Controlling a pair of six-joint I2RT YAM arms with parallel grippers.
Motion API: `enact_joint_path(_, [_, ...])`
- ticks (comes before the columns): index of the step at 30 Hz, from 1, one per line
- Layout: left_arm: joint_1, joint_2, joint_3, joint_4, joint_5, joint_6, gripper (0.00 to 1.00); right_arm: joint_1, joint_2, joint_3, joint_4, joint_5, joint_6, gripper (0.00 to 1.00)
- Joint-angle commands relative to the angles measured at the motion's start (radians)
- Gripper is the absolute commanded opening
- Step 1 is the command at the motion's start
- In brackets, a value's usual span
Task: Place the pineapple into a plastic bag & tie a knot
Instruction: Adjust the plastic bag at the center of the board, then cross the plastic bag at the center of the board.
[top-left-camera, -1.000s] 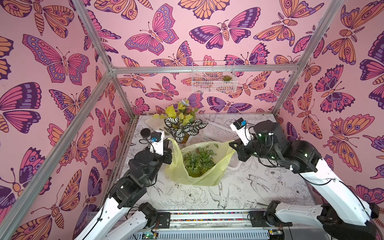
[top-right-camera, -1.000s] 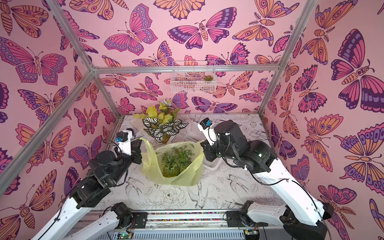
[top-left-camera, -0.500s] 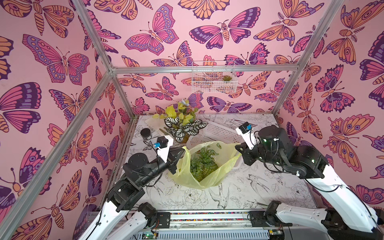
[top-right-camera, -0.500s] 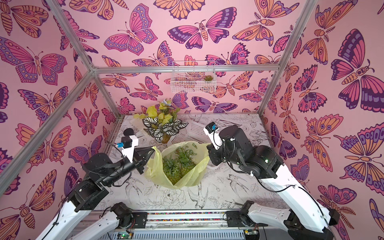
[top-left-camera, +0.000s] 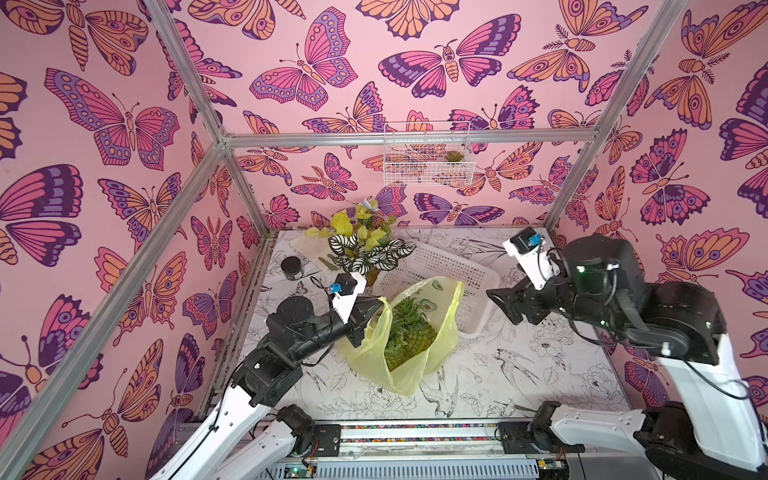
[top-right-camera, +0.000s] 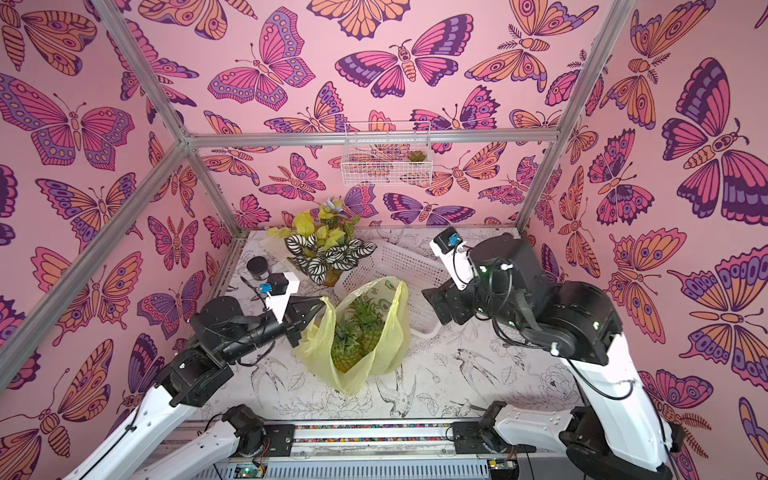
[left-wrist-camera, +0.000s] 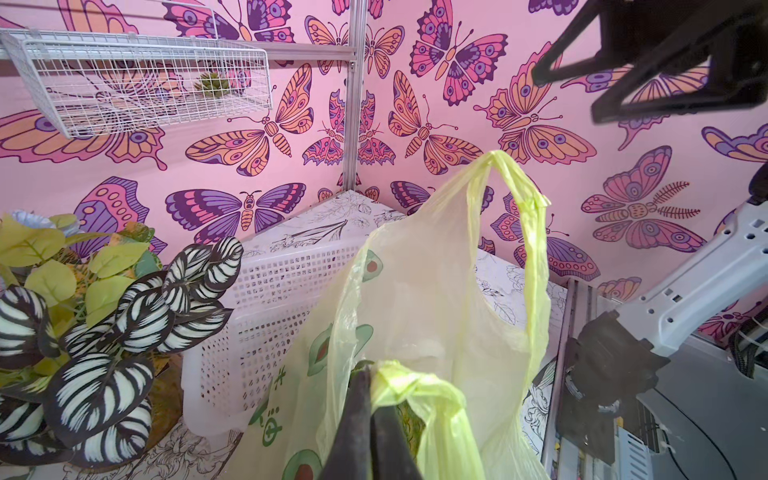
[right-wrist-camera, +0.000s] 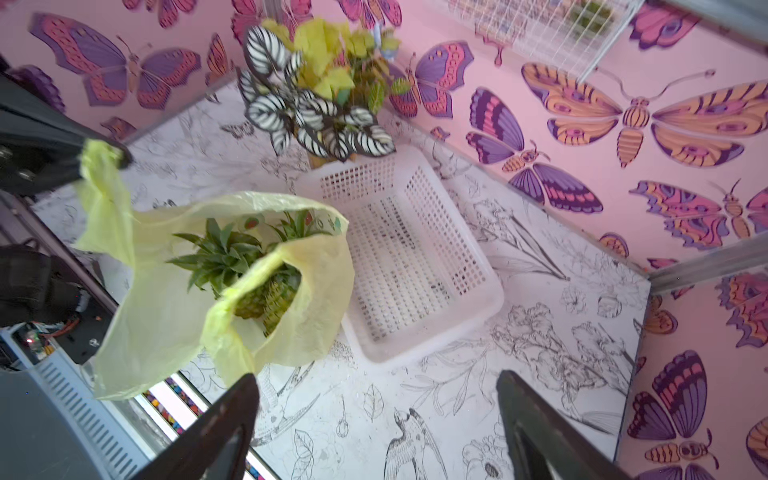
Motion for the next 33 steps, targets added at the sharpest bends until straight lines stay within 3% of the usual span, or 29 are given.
enact_joint_path(1, [0.008,0.004,-0.013,0.036,0.023,0.015,0.00,0.014,0.098,0.133,-0.068,-0.138,-0.031,0.88])
enact_joint_path(4, [0.007,0.007,-0.011,0.048,0.019,0.009,0.00,0.057,0.190,0.188,-0.010,-0.323,0.010,0.83])
enact_joint_path(8, [0.008,0.012,-0.003,0.047,0.017,0.011,0.00,0.128,0.270,0.114,0.138,-0.522,0.084,0.76])
enact_joint_path(19, [0.008,0.028,-0.004,0.058,0.025,0.003,0.00,0.144,0.395,-0.059,0.302,-0.622,0.162,0.76])
enact_joint_path(22, [0.008,0.024,-0.011,0.060,0.026,-0.001,0.00,0.147,0.412,-0.086,0.357,-0.651,0.188,0.71])
enact_joint_path(27, [0.007,0.016,-0.018,0.063,0.022,-0.007,0.00,0.147,0.433,-0.101,0.393,-0.639,0.196,0.51])
enact_joint_path(31, [0.007,0.015,-0.016,0.062,0.019,-0.005,0.00,0.147,0.439,-0.102,0.387,-0.652,0.183,0.13])
enact_joint_path(33, [0.008,0.011,-0.020,0.059,-0.006,-0.004,0.00,0.147,0.428,-0.111,0.378,-0.627,0.174,0.00])
